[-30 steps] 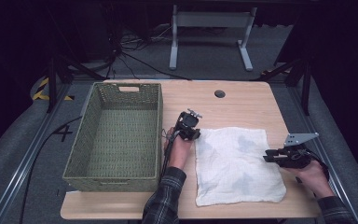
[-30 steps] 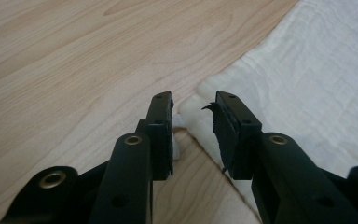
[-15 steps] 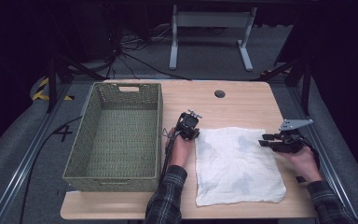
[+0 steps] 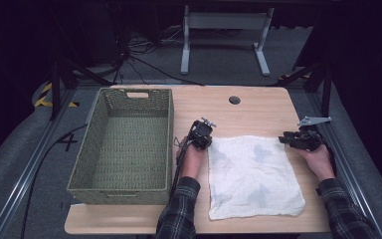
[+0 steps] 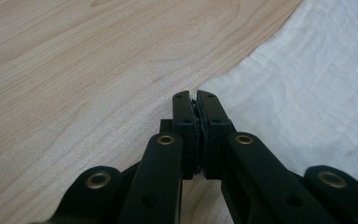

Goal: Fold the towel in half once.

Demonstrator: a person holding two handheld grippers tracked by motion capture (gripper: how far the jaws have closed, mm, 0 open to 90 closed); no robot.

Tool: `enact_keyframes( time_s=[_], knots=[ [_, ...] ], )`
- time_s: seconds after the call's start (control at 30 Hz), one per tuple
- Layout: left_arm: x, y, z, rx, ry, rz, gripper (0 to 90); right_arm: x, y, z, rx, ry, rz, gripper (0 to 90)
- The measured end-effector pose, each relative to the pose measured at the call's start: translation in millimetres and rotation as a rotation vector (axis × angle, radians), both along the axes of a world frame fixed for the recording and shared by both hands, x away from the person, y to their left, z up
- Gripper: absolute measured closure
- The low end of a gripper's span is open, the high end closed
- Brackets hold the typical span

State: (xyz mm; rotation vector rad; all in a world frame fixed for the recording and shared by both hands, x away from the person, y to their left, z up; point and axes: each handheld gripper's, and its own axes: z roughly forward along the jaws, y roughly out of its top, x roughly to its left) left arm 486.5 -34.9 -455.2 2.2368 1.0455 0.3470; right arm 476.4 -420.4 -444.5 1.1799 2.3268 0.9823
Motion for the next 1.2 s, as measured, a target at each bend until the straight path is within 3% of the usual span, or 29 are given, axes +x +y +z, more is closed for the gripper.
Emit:
enact_keyframes(
  time_s=[0.13,0.3,0.37,0.47,0.57,0.73,1.03,1.2],
  knots=[
    [0.2,0.0,0.2,0.000,0.004,0.000,87.6,5.8,0.0,-7.9,-0.008,0.017,-0.007,65.1],
    [0.1,0.4,-0.1,-0.005,0.005,0.002,87.7,3.4,-1.0,-9.5,0.012,0.008,0.007,82.9],
    [0.6,1.0,0.0,-0.008,0.004,0.002,87.7,2.6,0.1,-9.6,0.009,0.005,0.011,85.5],
    [2.3,1.4,1.0,-0.014,0.025,0.017,87.8,1.6,1.4,-8.5,-0.009,0.000,0.016,86.6],
    [2.6,2.3,2.2,-0.014,0.024,0.024,87.9,-0.2,-1.4,-4.3,0.011,-0.017,0.014,86.9],
    [-2.2,5.9,8.0,-0.029,0.002,0.036,87.8,-4.1,-8.5,1.8,0.033,-0.032,0.006,87.1],
    [-20.8,10.5,15.5,-0.020,-0.037,0.067,87.8,-25.1,-12.2,16.0,0.031,-0.046,0.037,87.2],
    [-37.6,11.9,21.6,-0.050,-0.055,0.073,87.8,-38.2,-13.2,17.9,0.018,-0.035,0.050,87.1]
  ],
)
